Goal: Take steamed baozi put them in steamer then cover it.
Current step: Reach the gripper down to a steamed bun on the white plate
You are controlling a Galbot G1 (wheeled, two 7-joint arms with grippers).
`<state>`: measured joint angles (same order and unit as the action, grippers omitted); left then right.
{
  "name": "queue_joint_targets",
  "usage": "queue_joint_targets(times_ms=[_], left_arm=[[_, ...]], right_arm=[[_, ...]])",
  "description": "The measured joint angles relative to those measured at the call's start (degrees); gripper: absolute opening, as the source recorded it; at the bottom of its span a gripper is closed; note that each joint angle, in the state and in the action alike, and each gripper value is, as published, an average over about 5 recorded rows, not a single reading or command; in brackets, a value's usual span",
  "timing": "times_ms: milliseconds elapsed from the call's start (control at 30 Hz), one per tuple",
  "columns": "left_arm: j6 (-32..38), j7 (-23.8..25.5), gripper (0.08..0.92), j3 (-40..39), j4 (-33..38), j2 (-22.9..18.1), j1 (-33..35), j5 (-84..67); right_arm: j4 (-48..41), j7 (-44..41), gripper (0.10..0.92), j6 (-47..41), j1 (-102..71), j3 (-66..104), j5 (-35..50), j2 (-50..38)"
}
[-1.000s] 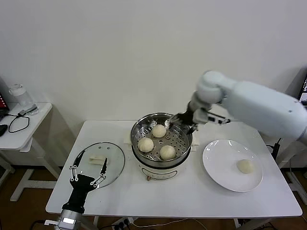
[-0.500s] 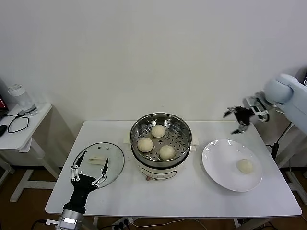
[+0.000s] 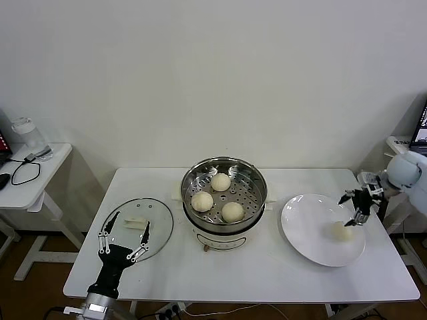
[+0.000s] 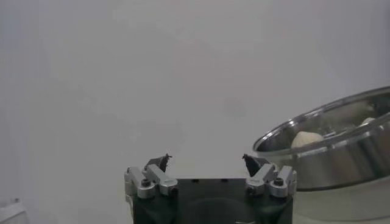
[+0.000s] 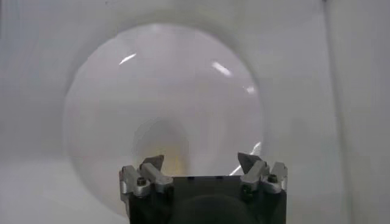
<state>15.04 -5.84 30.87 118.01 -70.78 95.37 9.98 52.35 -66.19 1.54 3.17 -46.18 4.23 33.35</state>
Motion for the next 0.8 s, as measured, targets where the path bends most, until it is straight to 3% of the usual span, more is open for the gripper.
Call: queue_joint_targets(times_ms=[800], left_arm=[[0.1,-0.1,0.823,-0.7,-0.5,0.1,0.2,0.1]], right_arm=[[-3.6,-0.8,0.823,-0.5,-3.4,0.6,-1.3,2.6]])
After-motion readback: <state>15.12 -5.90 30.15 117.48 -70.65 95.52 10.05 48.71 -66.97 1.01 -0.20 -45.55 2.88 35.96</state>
